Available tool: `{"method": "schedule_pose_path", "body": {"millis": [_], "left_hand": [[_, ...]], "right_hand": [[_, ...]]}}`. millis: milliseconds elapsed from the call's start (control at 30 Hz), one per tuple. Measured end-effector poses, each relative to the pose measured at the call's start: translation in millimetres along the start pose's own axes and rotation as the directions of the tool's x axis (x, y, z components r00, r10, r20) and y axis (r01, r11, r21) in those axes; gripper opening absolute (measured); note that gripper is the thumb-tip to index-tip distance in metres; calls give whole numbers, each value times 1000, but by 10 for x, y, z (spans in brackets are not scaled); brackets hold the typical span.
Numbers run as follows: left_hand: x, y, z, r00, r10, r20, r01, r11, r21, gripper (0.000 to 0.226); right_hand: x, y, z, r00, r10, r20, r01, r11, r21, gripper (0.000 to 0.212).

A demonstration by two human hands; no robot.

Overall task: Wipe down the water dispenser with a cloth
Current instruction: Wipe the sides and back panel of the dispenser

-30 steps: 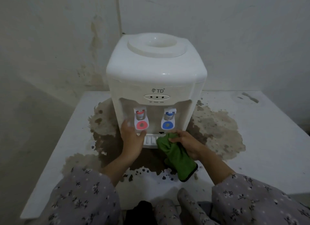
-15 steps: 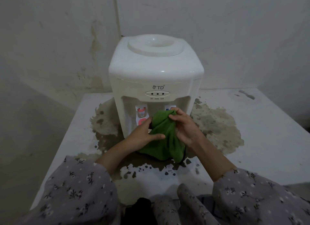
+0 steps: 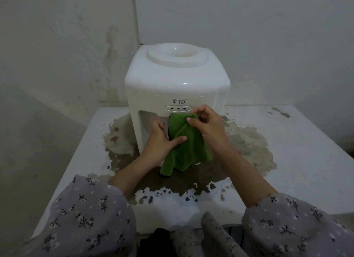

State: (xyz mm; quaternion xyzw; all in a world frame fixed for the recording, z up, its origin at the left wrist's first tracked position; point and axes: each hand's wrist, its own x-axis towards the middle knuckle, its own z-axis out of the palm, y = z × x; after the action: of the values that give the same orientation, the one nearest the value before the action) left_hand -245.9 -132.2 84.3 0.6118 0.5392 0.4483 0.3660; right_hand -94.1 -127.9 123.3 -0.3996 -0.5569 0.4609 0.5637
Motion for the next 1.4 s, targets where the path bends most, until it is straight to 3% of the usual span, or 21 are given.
{"method": "schedule_pose_path", "body": {"millis": [200, 267, 400, 533, 633, 733, 800, 867, 967, 1100, 1300, 1400], "left_hand": [[-36, 170, -12, 961, -83, 264, 84, 996, 10, 16], [-67, 296, 1, 931, -102, 351, 158, 978, -134, 21], [-137, 531, -17, 865, -99, 491, 386, 758, -526, 13], [-122, 557, -144, 875, -78, 478, 418, 621, -663, 42], [-83, 544, -243, 885, -89, 457, 438, 491, -753, 60], [-73, 540, -259, 898, -89, 432, 422, 457, -783, 44], [-77, 549, -247, 909, -92, 406, 402, 449, -798, 38], [-74, 541, -249, 916, -104, 388, 392, 443, -806, 39], [-60, 536, -274, 918, -131, 374, 393, 424, -816, 41], [-49, 539, -292, 927, -153, 343, 376, 405, -834, 40], [-45, 598, -211, 937, -146, 318, 350, 424, -836, 38], [-29, 638, -97, 939, -128, 319, 343, 424, -838, 37]], "right_hand": [[60, -50, -63, 999, -32, -35, 25, 985, -172, 19], [88, -79, -100, 999, -10, -35, 3, 981, -194, 19], [119, -161, -169, 994, 101, 30, -93, 978, -187, 13], [38, -247, -256, 987, 158, 19, -149, 961, -234, 14], [-53, -269, -389, 983, 179, -51, -179, 840, -512, 34], [-153, -188, -442, 919, 387, -70, -335, 679, -654, 60], [-221, -86, -439, 878, 472, -79, -398, 628, -669, 73], [-286, -35, -404, 825, 562, -54, -487, 660, -573, 80], [-310, 69, -369, 734, 664, 142, -650, 748, -134, 83], [-292, 106, -321, 835, 506, 217, -550, 752, 362, 65], [-222, 121, -323, 922, 388, 17, -342, 790, 509, 58], [-216, 145, -432, 946, 322, -33, -268, 836, 478, 48]]}}
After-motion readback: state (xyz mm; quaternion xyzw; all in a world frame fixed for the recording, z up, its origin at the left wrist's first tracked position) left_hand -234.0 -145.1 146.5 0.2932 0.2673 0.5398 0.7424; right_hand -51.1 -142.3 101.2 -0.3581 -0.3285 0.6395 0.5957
